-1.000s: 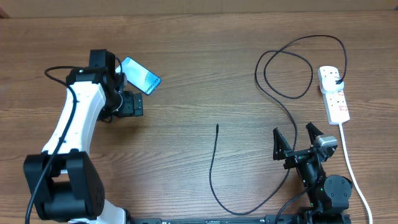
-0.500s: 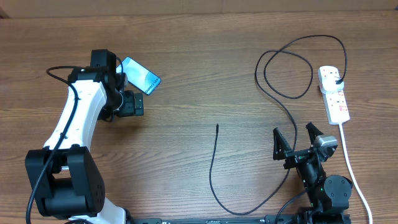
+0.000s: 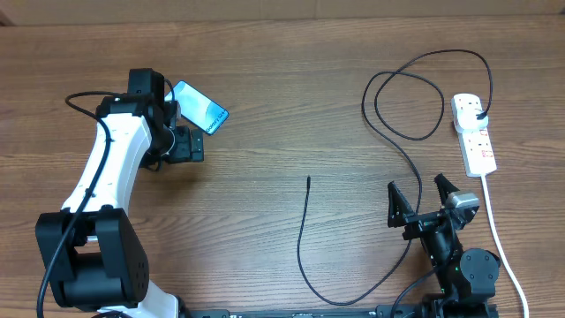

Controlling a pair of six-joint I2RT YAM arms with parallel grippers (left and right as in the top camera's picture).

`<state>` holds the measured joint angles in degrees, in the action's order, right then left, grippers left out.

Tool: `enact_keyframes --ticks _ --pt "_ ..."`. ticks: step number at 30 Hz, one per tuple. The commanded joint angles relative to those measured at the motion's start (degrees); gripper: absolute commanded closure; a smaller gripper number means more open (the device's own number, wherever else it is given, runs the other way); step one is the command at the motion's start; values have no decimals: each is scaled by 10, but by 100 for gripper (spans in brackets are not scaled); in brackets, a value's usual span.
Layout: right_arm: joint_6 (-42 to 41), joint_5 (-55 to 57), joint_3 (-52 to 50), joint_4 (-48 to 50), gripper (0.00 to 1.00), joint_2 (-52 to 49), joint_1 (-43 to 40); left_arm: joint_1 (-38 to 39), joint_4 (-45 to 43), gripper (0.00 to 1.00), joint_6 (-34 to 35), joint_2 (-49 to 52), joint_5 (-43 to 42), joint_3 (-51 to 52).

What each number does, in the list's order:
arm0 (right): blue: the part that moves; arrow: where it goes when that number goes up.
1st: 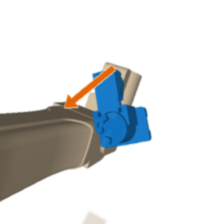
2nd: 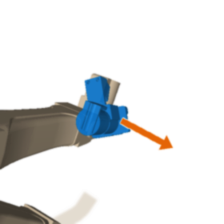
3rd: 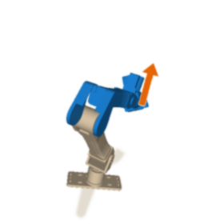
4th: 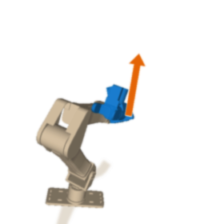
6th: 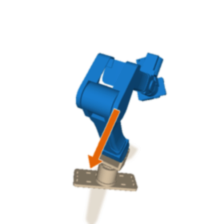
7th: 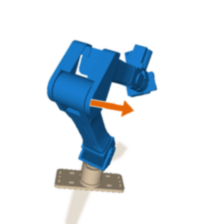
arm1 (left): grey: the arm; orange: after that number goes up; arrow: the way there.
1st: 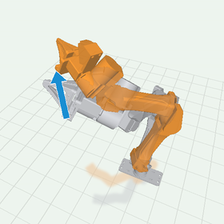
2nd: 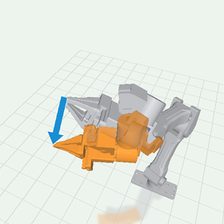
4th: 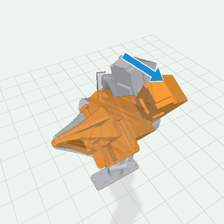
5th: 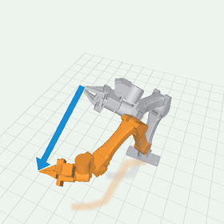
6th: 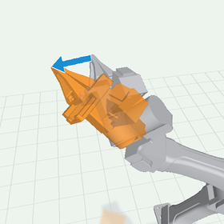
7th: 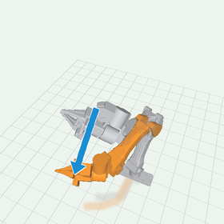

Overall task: Plug charger to phone and switch on socket
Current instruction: 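Move the left gripper forward toward the phone, then lower the left gripper over the phone's bottom edge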

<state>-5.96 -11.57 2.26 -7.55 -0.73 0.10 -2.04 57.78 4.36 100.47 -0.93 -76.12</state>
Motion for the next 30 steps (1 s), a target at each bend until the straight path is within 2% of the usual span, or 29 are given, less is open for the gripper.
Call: enact_keyframes --ticks 1,11,17,26,30 --pt "2 6 -3 2 0 4 2 -6 -9 0 10 3 -6 -13" --pt "2 6 -3 2 0 4 2 -6 -43 0 10 3 -7 -13" --pt "2 6 -3 2 0 4 2 -5 -57 0 37 3 -8 -13" --pt "2 6 -3 2 0 4 2 -6 -73 0 36 3 -91 -13" --pt "2 6 -3 2 0 4 2 -6 -78 0 46 3 -99 -13"
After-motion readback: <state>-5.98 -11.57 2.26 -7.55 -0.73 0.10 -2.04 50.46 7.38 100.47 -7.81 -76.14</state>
